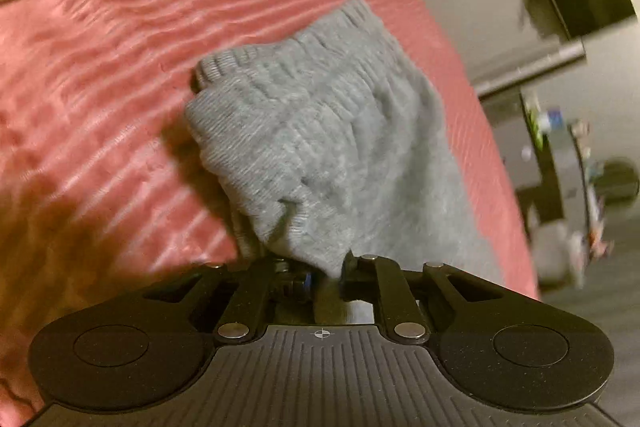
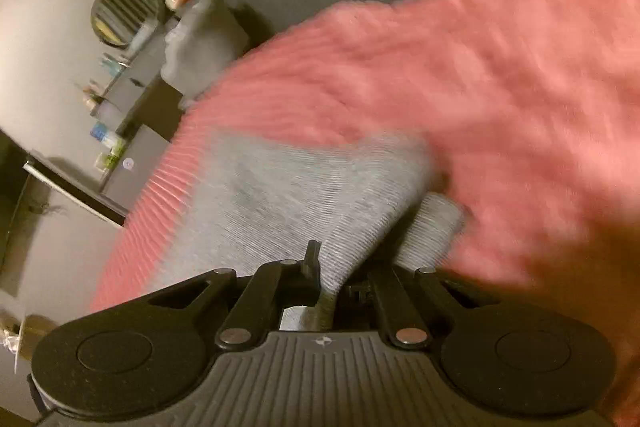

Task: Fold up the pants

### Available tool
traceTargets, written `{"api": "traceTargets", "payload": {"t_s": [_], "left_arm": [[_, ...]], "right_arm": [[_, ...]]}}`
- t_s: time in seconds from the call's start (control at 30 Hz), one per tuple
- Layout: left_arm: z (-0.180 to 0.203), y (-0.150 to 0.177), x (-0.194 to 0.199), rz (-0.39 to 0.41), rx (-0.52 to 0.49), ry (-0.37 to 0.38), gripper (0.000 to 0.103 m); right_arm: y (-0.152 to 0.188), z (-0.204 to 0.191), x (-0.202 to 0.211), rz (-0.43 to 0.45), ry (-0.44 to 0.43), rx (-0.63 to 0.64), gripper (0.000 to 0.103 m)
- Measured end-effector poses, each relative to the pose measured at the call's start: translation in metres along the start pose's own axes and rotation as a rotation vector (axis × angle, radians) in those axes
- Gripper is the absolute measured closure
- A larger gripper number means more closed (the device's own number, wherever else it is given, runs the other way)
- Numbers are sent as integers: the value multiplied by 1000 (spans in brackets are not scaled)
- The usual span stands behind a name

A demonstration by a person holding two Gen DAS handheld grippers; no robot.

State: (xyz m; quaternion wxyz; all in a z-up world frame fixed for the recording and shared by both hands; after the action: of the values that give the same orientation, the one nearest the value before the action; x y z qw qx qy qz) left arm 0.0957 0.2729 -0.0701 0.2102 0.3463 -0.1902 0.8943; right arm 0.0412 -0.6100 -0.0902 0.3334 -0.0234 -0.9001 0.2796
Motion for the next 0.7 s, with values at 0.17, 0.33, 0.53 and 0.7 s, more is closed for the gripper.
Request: {"api": "traceTargets", "payload": {"t_s": [0.17, 0.33, 0.53, 0.7], "left_arm": [[23, 0, 14, 48, -86, 33, 89], [-8, 6, 19, 22, 47, 10, 90], [-9, 1, 24, 20, 99, 40, 91], [-15, -2, 27, -5, 103, 15, 86]], "right_arm": [[-11, -26, 8, -4, -23, 52, 98], [-11, -22, 16, 34, -34, 111, 98], [-2, -10, 12, -7, 43, 86, 98], [-20, 18, 19, 29, -68, -187, 98]]}}
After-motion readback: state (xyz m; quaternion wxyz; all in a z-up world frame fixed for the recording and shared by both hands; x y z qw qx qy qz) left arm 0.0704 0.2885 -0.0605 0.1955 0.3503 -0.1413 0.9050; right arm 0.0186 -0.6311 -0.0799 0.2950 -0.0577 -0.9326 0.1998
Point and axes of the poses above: each gripper's, at about its wrist camera, not at the fingertips, and x roughly against the way its jaws point, z to its right, y to its underside, the point moved 5 cm from there along -x, roughly the way its jaws point, and after that the axes turned 2 degrees about x, right-handed, at the moved point
